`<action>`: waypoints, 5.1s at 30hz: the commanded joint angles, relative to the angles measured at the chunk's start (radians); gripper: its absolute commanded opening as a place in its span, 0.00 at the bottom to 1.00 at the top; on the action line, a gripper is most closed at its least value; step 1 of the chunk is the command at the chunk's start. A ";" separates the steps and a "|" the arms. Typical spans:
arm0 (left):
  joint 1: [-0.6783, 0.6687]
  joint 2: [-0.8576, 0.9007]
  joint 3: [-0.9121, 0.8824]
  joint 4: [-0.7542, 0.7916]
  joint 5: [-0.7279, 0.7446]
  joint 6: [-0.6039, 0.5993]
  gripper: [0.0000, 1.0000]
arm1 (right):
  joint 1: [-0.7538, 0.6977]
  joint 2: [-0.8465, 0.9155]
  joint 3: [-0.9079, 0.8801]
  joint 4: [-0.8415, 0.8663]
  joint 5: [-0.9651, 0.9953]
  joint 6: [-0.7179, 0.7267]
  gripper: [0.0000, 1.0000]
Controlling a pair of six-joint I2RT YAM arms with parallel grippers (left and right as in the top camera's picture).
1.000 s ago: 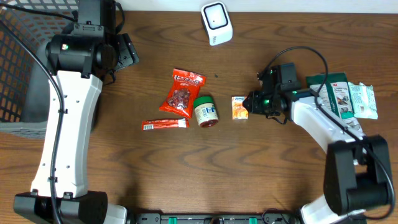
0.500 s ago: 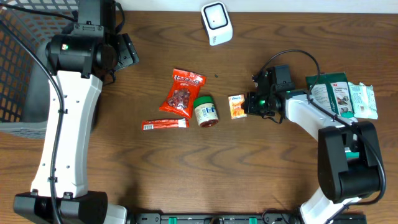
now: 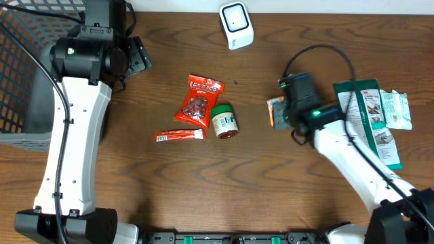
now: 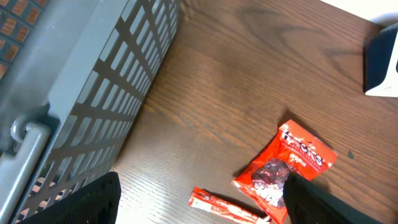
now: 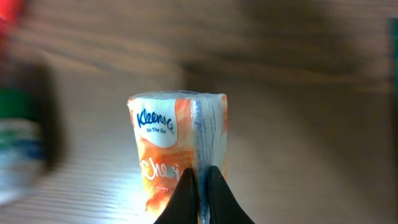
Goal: Scan the item barcode
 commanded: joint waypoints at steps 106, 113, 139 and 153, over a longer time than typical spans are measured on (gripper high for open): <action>0.003 -0.020 0.006 -0.003 -0.009 0.006 0.84 | -0.389 0.439 0.224 -0.108 -0.675 -0.328 0.01; 0.003 -0.020 0.006 -0.003 -0.009 0.006 0.84 | -0.316 0.272 0.227 -0.121 -0.415 -0.295 0.01; 0.003 -0.020 0.006 -0.003 -0.009 0.006 0.84 | 0.246 0.391 0.104 -0.057 0.764 0.215 0.01; 0.003 -0.020 0.006 -0.003 -0.009 0.006 0.84 | 0.245 0.417 0.105 -0.014 0.666 0.214 0.09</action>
